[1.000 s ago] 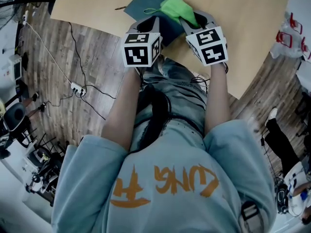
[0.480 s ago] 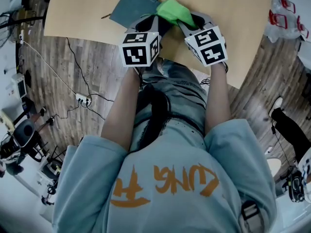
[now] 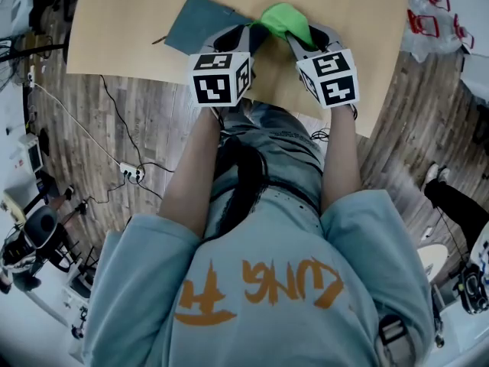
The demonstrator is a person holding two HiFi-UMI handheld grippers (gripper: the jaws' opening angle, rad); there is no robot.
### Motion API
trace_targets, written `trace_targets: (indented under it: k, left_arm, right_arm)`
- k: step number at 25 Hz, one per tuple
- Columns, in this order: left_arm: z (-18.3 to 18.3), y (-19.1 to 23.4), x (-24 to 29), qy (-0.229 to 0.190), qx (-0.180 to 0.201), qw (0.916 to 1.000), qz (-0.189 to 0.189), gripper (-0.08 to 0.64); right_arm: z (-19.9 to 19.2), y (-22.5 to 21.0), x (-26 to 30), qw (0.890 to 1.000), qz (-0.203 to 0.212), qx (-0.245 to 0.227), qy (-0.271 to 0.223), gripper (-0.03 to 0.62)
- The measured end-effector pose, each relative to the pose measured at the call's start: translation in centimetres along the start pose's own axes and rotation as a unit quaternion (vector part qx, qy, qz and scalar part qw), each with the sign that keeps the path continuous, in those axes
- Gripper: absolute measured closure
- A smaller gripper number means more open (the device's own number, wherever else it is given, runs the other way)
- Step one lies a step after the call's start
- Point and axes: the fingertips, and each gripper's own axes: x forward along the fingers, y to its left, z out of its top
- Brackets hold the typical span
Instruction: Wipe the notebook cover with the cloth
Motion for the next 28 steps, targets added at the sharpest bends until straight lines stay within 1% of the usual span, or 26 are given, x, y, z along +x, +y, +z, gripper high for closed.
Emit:
trace_targets:
  k: [5, 8, 15, 17, 20, 22, 25, 28]
  left_arm:
    - [3.1, 0.9, -1.0, -0.036, -0.01, 0.9992, 0.01, 0.541]
    - [5.2, 2.2, -2.3, -0.062, -0.019, 0.9977, 0.022, 0.541]
    - [8.8, 6.8, -6.1, -0.112, -0.042, 0.9903, 0.071, 0.54]
    - [10.1, 8.3, -7.4, -0.129, -0.047, 0.9866, 0.088, 0.54]
    - [11.8, 10.6, -9.5, -0.158, -0.059, 0.9787, 0.117, 0.54]
    - [13.2, 12.0, -10.7, -0.178, -0.064, 0.9725, 0.136, 0.54]
    - [15.5, 13.7, -12.6, -0.203, -0.057, 0.9642, 0.161, 0.54]
    - [17.7, 15.3, -15.1, -0.234, -0.058, 0.9524, 0.186, 0.541]
  right_arm:
    - [2.5, -1.8, -0.3, 0.999, -0.022, 0.019, -0.023, 0.48]
    - [4.9, -2.1, -0.2, 0.999, -0.028, 0.023, -0.04, 0.482]
    - [11.3, -2.2, 0.4, 0.995, -0.04, 0.026, -0.092, 0.482]
    - [13.8, -1.9, 0.4, 0.992, -0.034, 0.021, -0.117, 0.483]
    - [17.5, -0.8, 0.7, 0.989, -0.009, 0.009, -0.148, 0.485]
    - [20.0, -0.5, 1.2, 0.987, 0.002, -0.01, -0.159, 0.485]
    - [23.4, 0.0, 1.4, 0.985, 0.007, -0.029, -0.172, 0.485]
    - [26.6, 0.7, 1.2, 0.981, 0.009, -0.05, -0.186, 0.485]
